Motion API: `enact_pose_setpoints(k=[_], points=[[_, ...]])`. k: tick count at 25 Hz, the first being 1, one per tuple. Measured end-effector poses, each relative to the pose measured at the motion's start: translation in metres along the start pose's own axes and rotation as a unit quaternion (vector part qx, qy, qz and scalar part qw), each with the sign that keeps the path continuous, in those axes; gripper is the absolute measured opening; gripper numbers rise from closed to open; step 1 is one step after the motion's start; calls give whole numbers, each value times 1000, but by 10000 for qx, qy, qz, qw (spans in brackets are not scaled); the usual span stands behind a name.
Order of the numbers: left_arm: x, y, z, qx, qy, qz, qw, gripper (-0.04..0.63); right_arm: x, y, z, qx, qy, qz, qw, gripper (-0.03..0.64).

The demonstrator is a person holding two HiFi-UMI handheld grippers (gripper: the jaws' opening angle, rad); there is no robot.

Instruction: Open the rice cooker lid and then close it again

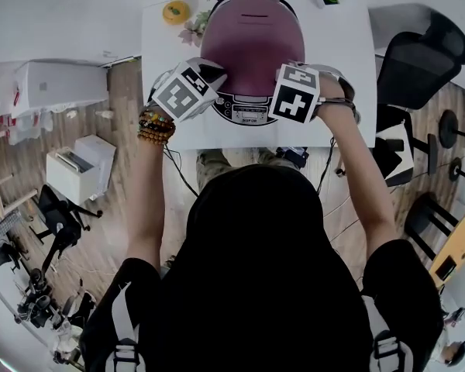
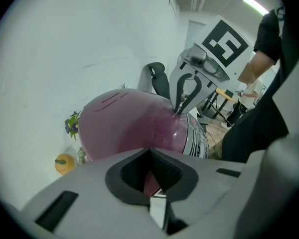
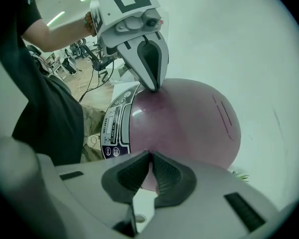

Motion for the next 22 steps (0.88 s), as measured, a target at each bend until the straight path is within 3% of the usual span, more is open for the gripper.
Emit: enact_pose_setpoints(k=[6,12,17,22], points=[[-2,0,2,260,377,209,9987,25,-1,0,-3,-117,101,-81,9998,44],[-1,-1,-1,320,291,-14,9991,24,0,-1,1,-11,-66,-110,9999,44],[-6,1,0,237,286,174,9992,23,-1,-4,-3,85,-509,-390,9979,44],[-9,2,-1,395,68,240,9989,23,8,-4,-2,-313,-701,-458,9960,44]])
Point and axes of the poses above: the fingertips, and each gripper's own axes: y backward along the fingers, z to its right, x out of its top, the point moved 3 cm from there along y, backward along the fingers, and after that the axes turned 11 degrees about y, right-handed, at the moved point
